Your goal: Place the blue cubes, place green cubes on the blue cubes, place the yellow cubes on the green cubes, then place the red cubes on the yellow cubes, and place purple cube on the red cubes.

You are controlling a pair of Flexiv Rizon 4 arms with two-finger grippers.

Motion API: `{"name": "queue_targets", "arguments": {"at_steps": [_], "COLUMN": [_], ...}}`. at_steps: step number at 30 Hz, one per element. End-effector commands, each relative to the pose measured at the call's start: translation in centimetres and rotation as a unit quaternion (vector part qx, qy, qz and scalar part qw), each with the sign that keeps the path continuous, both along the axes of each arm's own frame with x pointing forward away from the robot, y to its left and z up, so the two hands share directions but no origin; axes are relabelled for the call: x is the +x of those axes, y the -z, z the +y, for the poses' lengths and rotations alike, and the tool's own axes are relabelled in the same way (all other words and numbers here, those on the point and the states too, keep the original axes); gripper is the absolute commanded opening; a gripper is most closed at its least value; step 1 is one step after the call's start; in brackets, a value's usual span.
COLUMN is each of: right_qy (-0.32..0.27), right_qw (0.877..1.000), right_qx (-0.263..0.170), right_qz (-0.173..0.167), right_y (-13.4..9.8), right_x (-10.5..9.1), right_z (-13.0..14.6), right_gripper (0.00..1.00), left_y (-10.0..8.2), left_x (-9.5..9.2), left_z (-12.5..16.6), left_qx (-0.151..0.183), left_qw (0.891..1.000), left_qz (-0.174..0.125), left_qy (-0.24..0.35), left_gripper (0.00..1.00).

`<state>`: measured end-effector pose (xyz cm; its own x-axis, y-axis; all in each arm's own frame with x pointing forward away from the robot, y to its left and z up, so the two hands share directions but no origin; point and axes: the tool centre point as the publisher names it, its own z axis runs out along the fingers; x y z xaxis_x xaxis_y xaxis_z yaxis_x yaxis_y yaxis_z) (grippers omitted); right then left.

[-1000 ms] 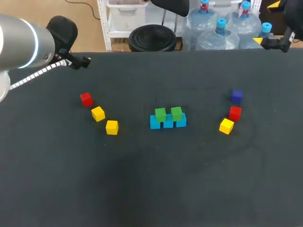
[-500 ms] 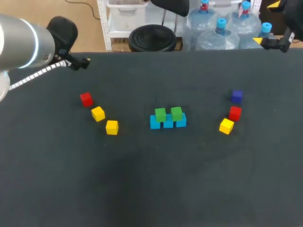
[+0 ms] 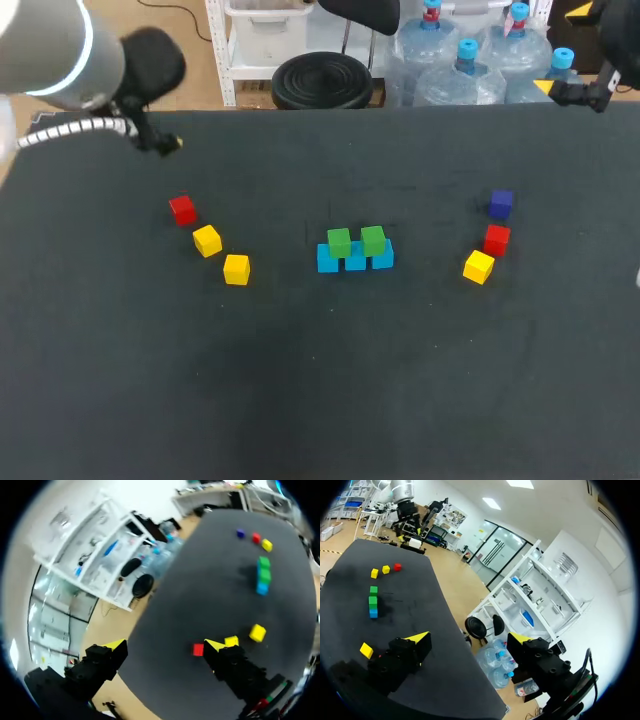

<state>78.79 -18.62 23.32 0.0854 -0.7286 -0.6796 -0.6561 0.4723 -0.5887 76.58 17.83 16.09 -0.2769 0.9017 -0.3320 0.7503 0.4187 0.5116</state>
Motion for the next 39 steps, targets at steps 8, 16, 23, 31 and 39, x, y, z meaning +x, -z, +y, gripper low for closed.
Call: {"name": "queue_targets", "arguments": {"at_steps": [8,16,23,31,39], "right_qy": [0.181,0.181,0.181,0.181,0.181], "right_qw": [0.965,0.965,0.965,0.965,0.965], "right_qx": [0.018,0.018,0.018,0.018,0.018], "right_qz": [-0.188,-0.188,-0.188,-0.188,-0.188], "right_y": [0.1,0.1,0.1,0.1,0.1], "right_x": [-0.3,-0.3,-0.3,-0.3,-0.3], "right_z": [0.3,0.3,0.3,0.3,0.3], "right_gripper": [1.0,1.0,1.0,1.0,1.0], "left_y": [4.8,6.5,9.6,11.0,10.2], "left_x": [-3.6,-4.6,-5.1,-5.8,-6.9], "left_z": [-1.7,-1.8,-4.2,-7.0,-6.5], "left_qx": [0.203,0.239,0.242,0.202,0.168], "left_qw": [0.898,0.863,0.837,0.856,0.879], "left_qz": [0.195,0.227,0.246,0.289,0.322], "left_qy": [0.339,0.384,0.423,0.378,0.31], "left_gripper": [1.0,1.0,1.0,1.0,1.0]}}
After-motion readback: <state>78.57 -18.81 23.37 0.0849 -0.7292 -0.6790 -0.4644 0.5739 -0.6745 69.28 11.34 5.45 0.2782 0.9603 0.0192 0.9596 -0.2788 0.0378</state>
